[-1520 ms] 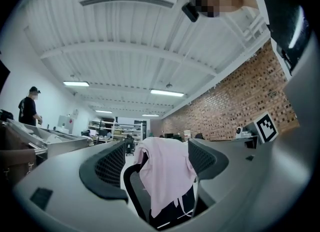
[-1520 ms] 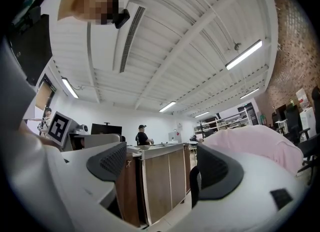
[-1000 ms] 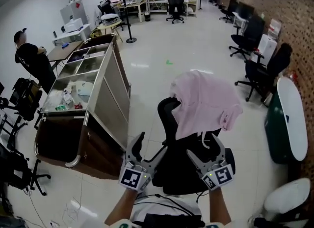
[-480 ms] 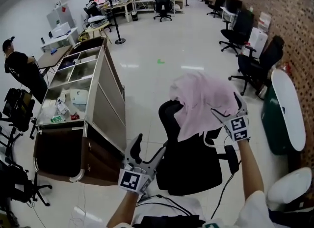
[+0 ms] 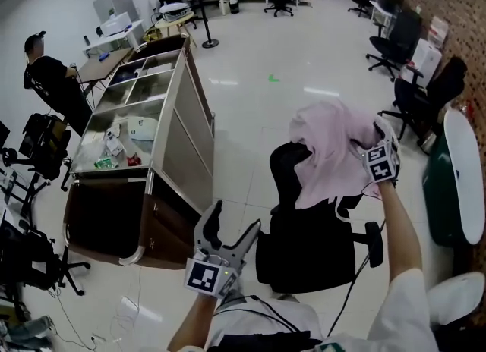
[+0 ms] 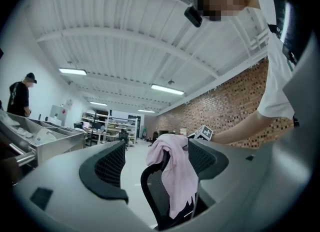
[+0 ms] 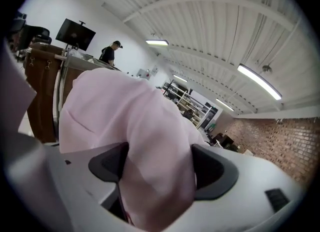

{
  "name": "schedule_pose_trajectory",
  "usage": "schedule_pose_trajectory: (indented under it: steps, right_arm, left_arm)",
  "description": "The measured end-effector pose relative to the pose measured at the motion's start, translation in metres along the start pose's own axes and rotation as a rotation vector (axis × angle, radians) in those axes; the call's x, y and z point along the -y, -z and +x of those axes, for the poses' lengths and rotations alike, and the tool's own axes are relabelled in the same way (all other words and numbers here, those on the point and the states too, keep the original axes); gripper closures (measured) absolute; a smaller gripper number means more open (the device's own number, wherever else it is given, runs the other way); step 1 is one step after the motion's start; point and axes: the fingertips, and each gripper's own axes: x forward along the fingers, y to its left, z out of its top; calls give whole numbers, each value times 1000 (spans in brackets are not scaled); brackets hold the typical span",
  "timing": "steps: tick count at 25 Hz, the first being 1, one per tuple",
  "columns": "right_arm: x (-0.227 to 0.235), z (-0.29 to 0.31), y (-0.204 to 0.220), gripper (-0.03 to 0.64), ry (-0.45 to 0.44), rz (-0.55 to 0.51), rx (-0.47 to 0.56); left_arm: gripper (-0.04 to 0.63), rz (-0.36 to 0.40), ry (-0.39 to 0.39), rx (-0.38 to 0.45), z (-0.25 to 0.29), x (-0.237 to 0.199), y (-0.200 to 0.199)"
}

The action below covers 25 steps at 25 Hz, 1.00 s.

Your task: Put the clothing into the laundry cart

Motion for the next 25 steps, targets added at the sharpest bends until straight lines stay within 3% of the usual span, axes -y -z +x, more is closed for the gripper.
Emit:
schedule_pose_trajectory:
  steps: [4,6,9,12,15,17,20,25]
  right_arm:
    - [-13,-9,0,383,28,-17,35]
    - [-15,-10,0,436,28,51,41]
    - [-17,-22,-9,490,-47,341,132]
    - [-17,-60,-37,520,-178,717,357]
    - [-30,-106,-63,525,-292,891,552]
    - [-48,-137,-76,526,-349,931,639]
    - [-82,-200,-110,531,-441,903,781]
    - [-115,-283,-142,531,-388,808,883]
  left_arm:
    - [224,20,-24,-8,-12,-15,10]
    - [224,20,-20,-6,-16,-16,9]
    - [224,0,-6,11,-17,-14,-3]
    - [224,-5,8,34,-17,-13,-14]
    - [224,-8,22,43,-18,-9,-18]
    - [224,12,26,52,-21,-11,-16]
    - [224,-12,49,74,-22,-4,-32]
    - [224,-29,71,114,-24,0,-55]
